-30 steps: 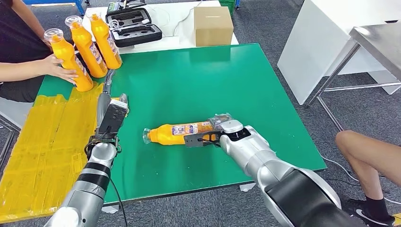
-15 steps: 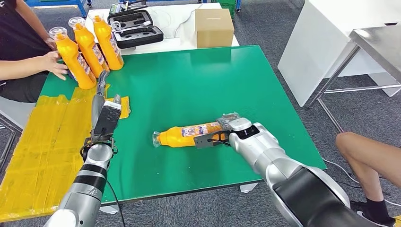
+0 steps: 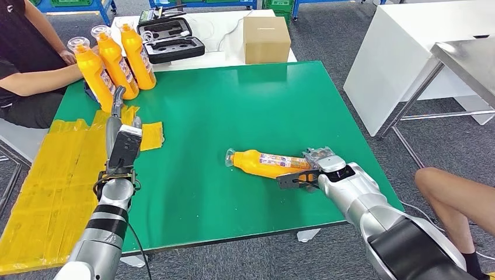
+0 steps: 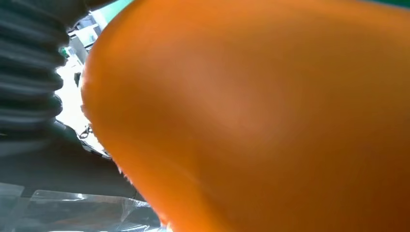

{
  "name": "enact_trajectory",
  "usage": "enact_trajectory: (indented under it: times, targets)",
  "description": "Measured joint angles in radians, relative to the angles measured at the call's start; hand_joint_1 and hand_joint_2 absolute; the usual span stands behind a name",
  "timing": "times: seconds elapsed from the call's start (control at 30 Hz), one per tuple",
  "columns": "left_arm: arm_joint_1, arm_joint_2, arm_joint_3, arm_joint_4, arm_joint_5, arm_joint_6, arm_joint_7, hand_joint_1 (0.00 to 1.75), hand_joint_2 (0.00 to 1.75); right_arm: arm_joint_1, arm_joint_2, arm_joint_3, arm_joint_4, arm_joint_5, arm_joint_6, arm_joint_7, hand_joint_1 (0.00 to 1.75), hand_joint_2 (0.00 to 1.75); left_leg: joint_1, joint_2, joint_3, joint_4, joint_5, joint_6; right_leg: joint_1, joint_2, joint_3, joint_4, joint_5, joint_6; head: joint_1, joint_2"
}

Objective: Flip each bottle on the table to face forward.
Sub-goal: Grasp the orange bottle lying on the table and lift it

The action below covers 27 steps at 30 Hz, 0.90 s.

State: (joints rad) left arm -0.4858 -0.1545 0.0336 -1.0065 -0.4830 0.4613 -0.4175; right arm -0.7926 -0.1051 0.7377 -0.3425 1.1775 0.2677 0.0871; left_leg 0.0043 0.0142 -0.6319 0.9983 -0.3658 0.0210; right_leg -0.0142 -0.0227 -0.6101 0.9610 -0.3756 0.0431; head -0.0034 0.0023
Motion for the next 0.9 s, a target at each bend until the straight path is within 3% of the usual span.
enact_trajectory:
  times: [0.57, 0.9]
  targets:
    - [-0.006, 0.0, 0.0, -0.001, 0.026, -0.002, -0.011, 0.0, 0.0, -0.055, -0.002, 0.019, -0.004, -0.033, 0.112, -0.089, 0.0, 0.0, 0.0, 0.006, -0.003, 0.0, -0.001, -0.001, 0.0, 0.007, 0.006, 0.0, 0.004, 0.0, 0.0, 0.0]
    - [-0.006, 0.004, 0.0, 0.009, 0.052, -0.005, -0.043, 0.0, 0.0, -0.158, -0.014, 0.02, -0.006, -0.133, 0.345, -0.231, 0.0, 0.0, 0.0, 0.007, -0.014, 0.001, 0.001, 0.0, 0.0, 0.007, -0.005, 0.002, 0.013, 0.002, 0.0, 0.0]
